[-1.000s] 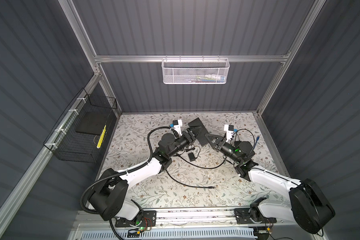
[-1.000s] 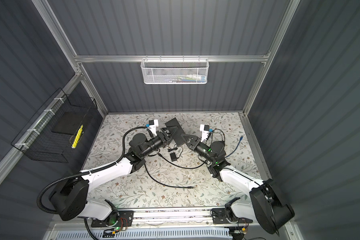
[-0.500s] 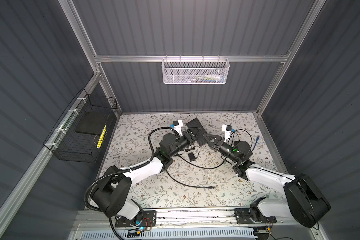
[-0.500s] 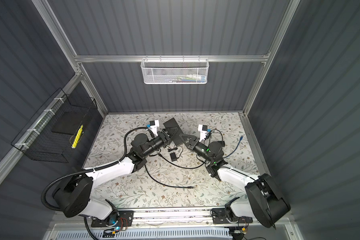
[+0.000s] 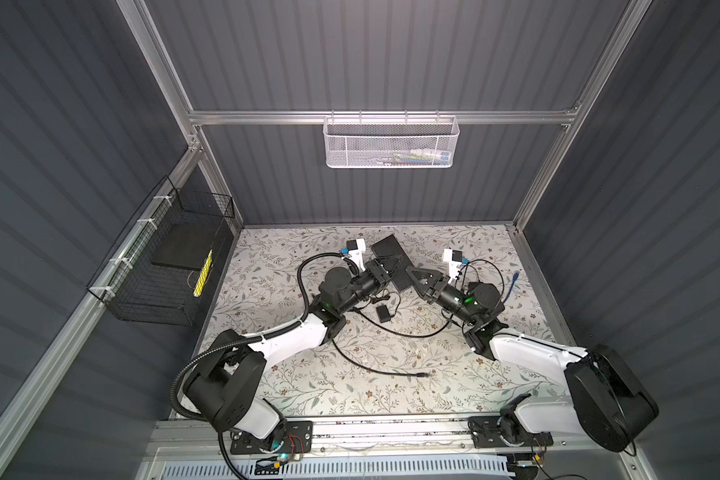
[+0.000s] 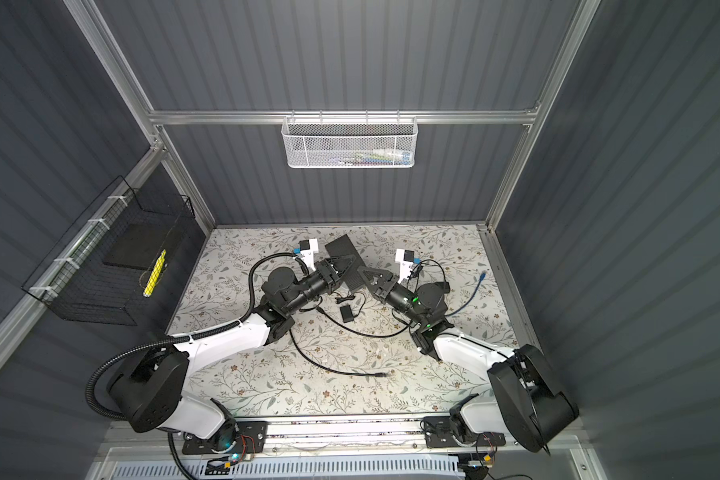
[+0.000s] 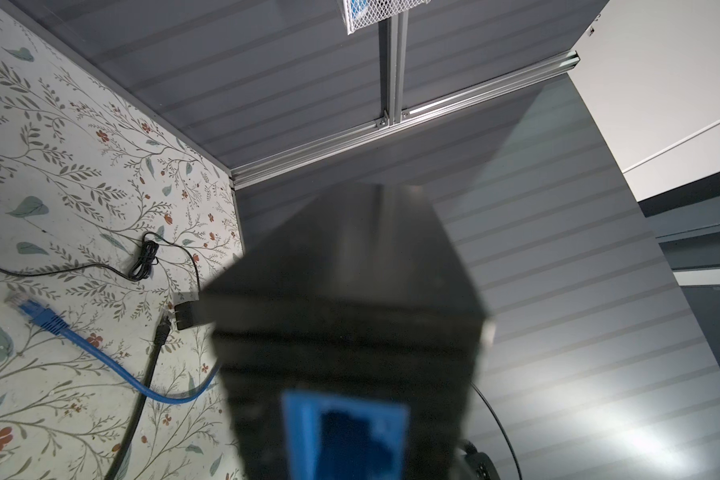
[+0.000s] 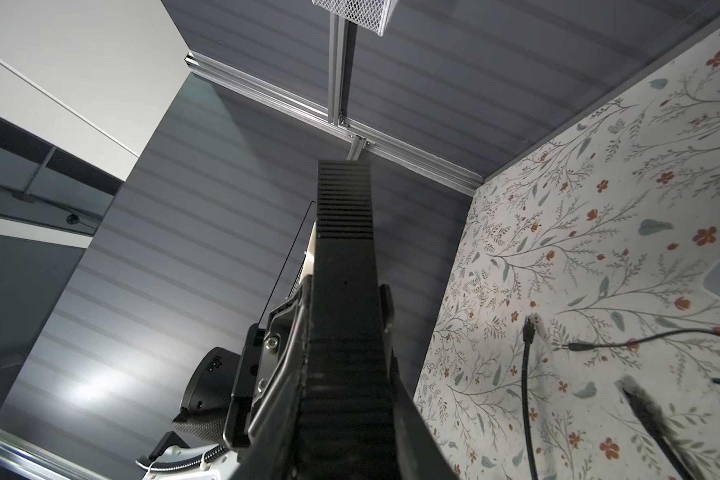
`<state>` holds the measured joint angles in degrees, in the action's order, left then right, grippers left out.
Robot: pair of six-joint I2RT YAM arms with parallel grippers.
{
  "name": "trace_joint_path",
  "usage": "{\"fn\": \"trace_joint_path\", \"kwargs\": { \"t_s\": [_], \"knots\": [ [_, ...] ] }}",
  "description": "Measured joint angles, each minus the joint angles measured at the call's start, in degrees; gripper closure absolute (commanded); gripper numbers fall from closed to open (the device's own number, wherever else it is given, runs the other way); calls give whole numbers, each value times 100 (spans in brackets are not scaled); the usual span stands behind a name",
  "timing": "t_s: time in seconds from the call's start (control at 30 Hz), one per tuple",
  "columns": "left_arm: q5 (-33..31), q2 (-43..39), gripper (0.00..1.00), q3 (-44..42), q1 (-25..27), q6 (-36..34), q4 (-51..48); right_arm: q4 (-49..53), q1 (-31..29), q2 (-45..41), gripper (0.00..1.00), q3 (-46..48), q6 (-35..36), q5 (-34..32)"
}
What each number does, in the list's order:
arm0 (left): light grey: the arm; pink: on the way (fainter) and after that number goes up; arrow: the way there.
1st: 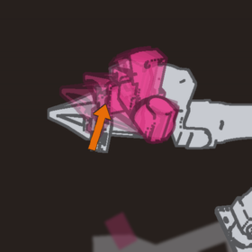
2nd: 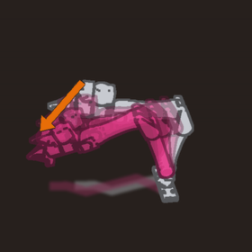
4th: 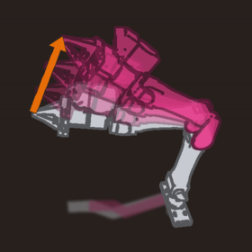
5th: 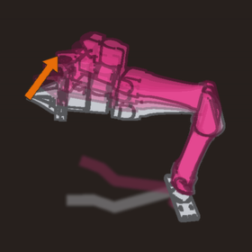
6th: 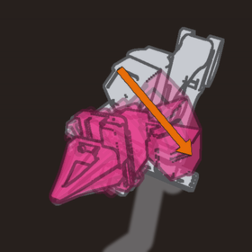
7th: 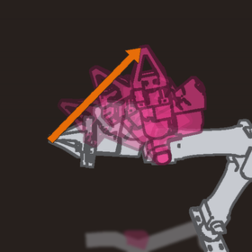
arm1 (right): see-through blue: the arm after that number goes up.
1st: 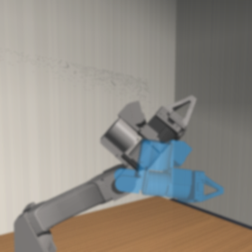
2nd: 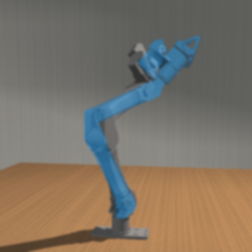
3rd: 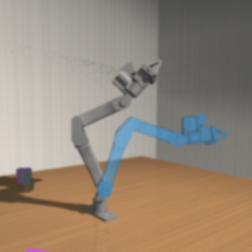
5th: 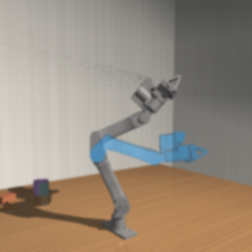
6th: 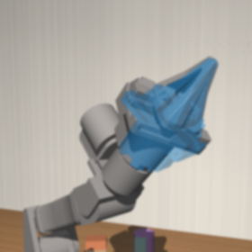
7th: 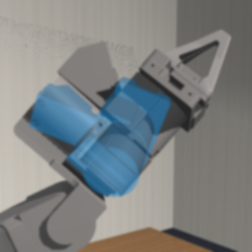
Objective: Insert the plug into the switch port
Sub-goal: 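Release the switch with the right gripper and move it over the cables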
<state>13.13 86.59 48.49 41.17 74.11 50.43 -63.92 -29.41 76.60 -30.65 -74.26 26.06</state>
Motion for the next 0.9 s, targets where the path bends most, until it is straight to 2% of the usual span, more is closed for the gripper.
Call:
{"fn": "trace_joint_path", "kwargs": {
  "t_s": [0.13, 0.2, 0.27, 0.33, 0.6, 0.67, 0.7, 0.77, 0.9],
  "knots": [
    [42, -9, 88, 0, -2, 0, 26, -28, 0, 2, 86, -2, -70, 13],
    [48, -9, 85, 0, -11, 2, 24, -28, 17, 42, 85, -37, -101, 61],
    [61, -11, 78, 2, -42, 7, 17, -13, 33, 98, 86, -98, -125, 116],
    [61, -22, 76, 20, -74, 4, -31, 17, 50, 173, 87, -188, -146, 190],
    [50, -238, 82, 120, -122, -103, -439, 190, 76, 256, 86, -442, -179, 457],
    [85, -238, 87, 186, -142, -111, -501, 310, 103, 240, 84, -518, -142, 509],
    [109, -238, 89, 216, -153, -122, -540, 378, 116, 225, 81, -551, -120, 546],
    [129, -238, 96, 238, -162, -122, -560, 575, 142, 192, 68, -645, -35, 623],
    [197, -278, 99, 249, -197, -195, -741, 1167, 166, 109, 55, -785, 479, 802]
  ]
}}
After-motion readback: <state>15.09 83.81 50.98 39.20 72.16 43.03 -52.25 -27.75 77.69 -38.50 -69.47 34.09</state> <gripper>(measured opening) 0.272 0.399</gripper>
